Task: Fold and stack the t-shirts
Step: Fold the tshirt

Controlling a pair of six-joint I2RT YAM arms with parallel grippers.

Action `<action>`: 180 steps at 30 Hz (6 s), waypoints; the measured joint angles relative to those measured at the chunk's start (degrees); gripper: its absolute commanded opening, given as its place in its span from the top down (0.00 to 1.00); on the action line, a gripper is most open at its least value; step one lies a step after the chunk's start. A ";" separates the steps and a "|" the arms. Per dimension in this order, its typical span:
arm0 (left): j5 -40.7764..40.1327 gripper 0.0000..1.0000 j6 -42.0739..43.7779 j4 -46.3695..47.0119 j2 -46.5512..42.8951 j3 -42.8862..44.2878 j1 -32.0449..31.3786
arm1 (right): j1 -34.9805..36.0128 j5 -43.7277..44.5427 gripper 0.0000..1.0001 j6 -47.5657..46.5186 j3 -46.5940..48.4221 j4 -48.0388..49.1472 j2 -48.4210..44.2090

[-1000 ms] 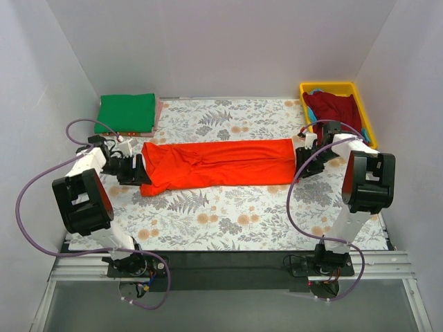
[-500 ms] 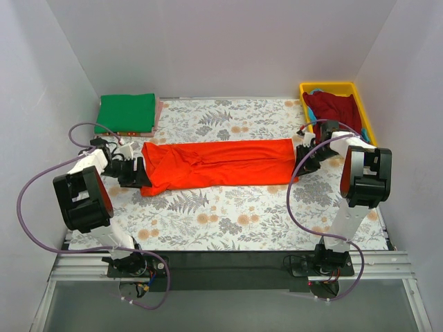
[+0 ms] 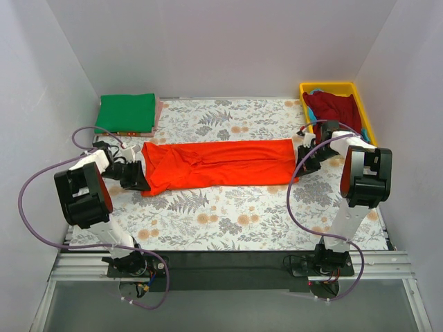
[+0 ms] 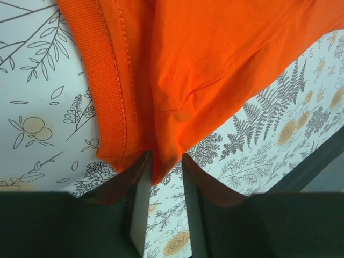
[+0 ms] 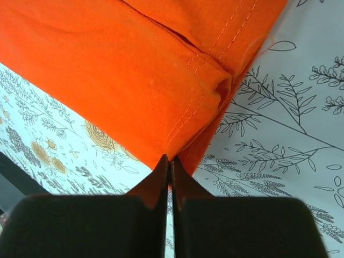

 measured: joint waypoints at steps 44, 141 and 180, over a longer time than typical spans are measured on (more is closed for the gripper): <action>-5.25 1.00 6.49 -2.51 4.00 1.70 1.11 | -2.64 6.71 0.93 -12.50 -11.41 -1.22 -8.07; -8.50 0.65 -27.19 12.98 12.00 34.47 -29.92 | 31.76 -11.91 0.55 1.77 30.91 1.01 8.55; 0.35 0.11 -21.09 21.05 -10.91 14.23 -28.20 | 27.89 -0.96 0.11 -0.50 28.63 11.67 0.46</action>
